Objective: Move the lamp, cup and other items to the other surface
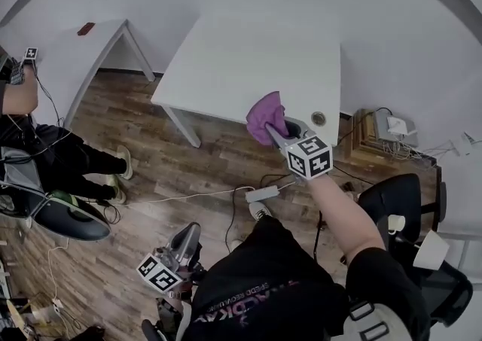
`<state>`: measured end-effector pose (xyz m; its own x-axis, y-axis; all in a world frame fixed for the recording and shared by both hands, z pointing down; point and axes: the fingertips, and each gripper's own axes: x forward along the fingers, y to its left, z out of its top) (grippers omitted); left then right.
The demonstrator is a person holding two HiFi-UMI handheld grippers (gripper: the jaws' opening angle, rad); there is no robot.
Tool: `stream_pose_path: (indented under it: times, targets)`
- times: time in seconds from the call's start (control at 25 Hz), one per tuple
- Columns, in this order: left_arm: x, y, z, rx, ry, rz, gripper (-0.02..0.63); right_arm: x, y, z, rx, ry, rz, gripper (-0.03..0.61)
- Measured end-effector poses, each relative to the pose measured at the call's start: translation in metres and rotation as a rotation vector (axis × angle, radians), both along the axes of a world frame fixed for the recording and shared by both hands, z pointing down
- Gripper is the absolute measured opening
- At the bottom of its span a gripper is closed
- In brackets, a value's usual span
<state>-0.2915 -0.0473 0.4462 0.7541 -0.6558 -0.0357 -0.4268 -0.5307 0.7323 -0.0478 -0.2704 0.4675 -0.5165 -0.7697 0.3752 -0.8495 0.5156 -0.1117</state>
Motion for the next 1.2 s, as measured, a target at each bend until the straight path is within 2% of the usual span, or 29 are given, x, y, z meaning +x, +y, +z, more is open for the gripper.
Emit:
stream_pose_path:
  times: [0.4, 0.6, 1.04, 1.2]
  targets:
    - [0.015, 0.037, 0.025, -0.048, 0.018, 0.182, -0.005, 0.029, 0.098, 0.001, -0.001, 0.000, 0.131, 0.101]
    - [0.043, 0.046, 0.029, -0.067, 0.026, 0.307, -0.005, 0.061, 0.138, 0.005, -0.020, -0.018, 0.243, 0.101]
    - [0.124, 0.051, 0.015, -0.027, 0.046, 0.537, -0.005, 0.185, 0.227, -0.009, -0.010, -0.008, 0.527, 0.101]
    - [0.167, 0.060, 0.014, -0.031, 0.043, 0.611, -0.005, 0.236, 0.255, -0.012, -0.001, -0.014, 0.610, 0.101]
